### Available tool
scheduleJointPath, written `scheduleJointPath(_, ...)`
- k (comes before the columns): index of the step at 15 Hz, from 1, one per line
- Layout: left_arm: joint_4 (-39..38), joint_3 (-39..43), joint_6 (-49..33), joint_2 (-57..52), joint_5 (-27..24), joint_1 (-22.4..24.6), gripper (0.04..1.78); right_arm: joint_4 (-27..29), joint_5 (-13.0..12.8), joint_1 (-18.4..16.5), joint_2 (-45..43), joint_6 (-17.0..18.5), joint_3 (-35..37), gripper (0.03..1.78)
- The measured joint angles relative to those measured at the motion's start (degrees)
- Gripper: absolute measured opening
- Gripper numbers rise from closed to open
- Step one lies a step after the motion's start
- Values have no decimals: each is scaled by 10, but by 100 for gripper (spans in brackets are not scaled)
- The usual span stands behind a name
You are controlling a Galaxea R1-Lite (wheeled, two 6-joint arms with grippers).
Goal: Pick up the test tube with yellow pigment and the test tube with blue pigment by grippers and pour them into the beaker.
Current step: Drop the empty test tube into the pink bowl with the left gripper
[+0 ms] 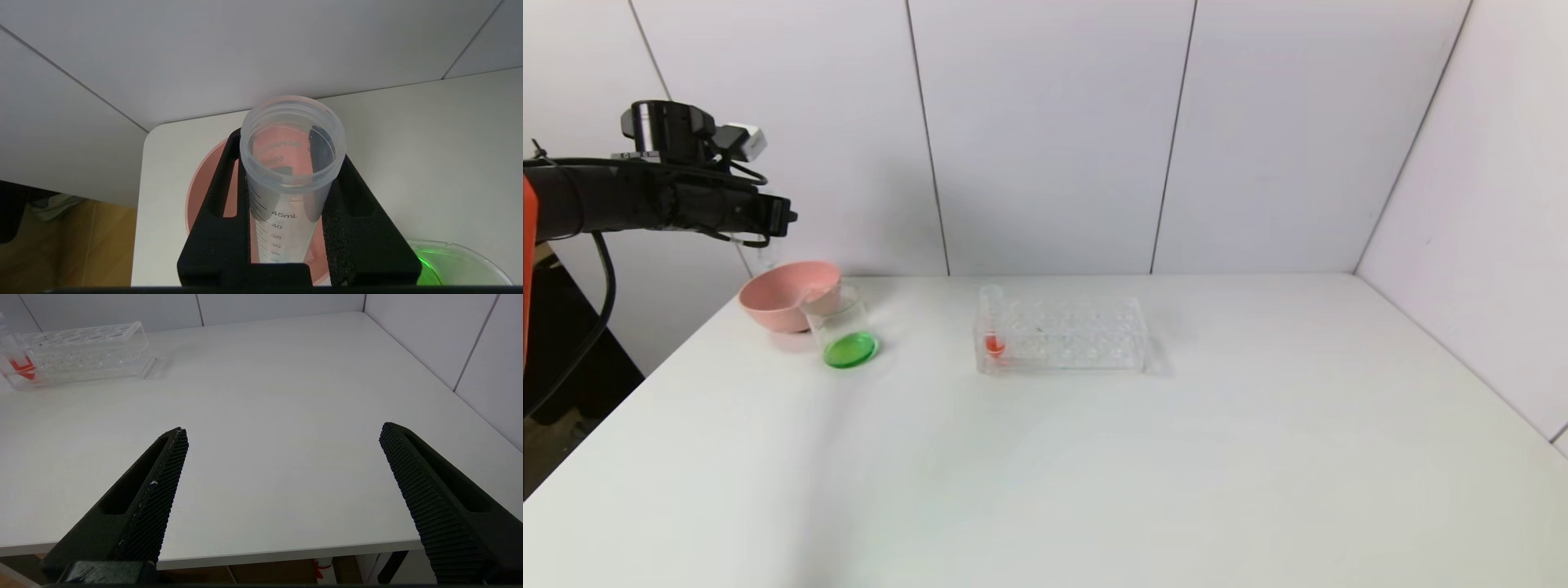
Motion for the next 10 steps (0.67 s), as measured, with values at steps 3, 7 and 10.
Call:
scheduleJointPath(3, 0, -1, -4, 11, 15, 6, 50, 0, 0, 0, 0, 0, 0, 171)
scheduleJointPath(7, 7, -1, -5, 17, 20, 12, 50, 0, 0, 0, 0, 0, 0, 171)
scheduleJointPath(10, 8, -1, -3, 20, 23, 12, 59, 0, 0, 0, 0, 0, 0, 171)
